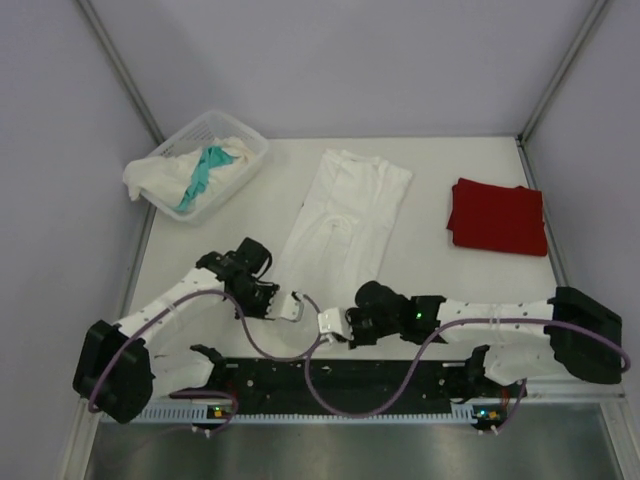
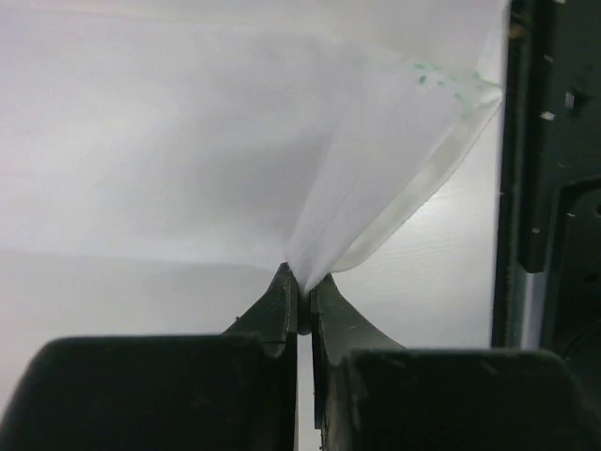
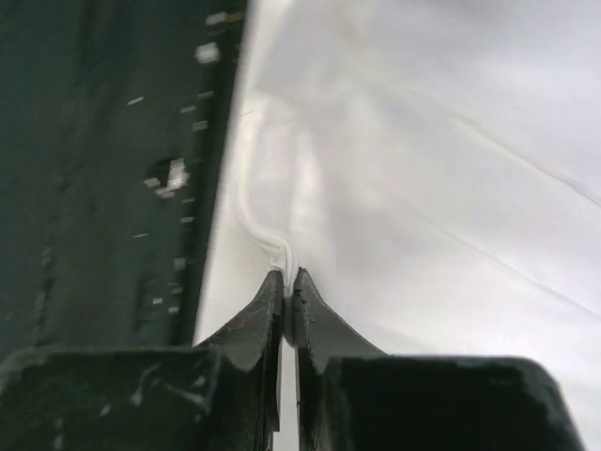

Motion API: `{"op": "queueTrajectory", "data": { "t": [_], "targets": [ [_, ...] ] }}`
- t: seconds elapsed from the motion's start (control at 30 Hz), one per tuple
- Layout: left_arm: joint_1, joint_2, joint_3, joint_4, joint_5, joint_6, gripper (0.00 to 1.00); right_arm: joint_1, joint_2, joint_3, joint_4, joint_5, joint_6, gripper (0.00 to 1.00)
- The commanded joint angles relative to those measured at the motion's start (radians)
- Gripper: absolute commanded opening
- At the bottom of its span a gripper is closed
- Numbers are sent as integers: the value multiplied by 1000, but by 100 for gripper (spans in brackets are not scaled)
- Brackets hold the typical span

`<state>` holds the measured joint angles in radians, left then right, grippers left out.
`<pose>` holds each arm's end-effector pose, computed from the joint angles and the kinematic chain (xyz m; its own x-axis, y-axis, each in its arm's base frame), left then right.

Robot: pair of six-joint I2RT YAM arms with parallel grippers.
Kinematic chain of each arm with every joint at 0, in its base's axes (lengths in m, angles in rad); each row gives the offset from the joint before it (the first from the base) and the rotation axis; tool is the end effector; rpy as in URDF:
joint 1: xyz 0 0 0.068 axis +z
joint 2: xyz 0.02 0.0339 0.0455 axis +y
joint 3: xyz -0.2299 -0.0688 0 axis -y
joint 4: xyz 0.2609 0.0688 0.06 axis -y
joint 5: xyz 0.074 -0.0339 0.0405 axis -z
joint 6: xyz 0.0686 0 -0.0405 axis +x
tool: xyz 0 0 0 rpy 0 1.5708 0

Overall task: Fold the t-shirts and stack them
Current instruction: Grab the bottom of the folded rectangular tshirt with both arms, then fold the folded rectangular tshirt in 1/3 of the way

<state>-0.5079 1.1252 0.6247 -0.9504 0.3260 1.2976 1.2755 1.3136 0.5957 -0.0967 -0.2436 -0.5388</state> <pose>0.1599 -0.1141 0.1104 0.2418 0.9094 -0.3384 0.9687 -0.2466 0.0294 0.0697 0.2860 0.1071 0.3194 -0.6610 -0.6790 -0.9469 -0.2506 -0.2015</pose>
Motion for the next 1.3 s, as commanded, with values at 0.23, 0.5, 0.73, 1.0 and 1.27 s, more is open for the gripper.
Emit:
{"op": "queueTrajectory", "data": {
  "t": [0.23, 0.5, 0.73, 1.0, 1.27],
  "targets": [
    [3, 434, 625, 19, -64, -374, 0, -603, -102, 52, 156, -120, 421, 0],
    [37, 783, 1022, -20, -128, -480, 0, -777, 88, 124, 276, -123, 595, 0],
    [71, 979, 1213, -76, -209, -520, 0, -826, 208, 207, 285, -59, 687, 0],
    [80, 1049, 1262, -62, -228, -520, 0, -866, 302, 269, 290, -33, 799, 0],
    [80, 1053, 1276, -19, -235, -532, 0, -921, 305, 231, 416, 9, 873, 0]
  ]
}}
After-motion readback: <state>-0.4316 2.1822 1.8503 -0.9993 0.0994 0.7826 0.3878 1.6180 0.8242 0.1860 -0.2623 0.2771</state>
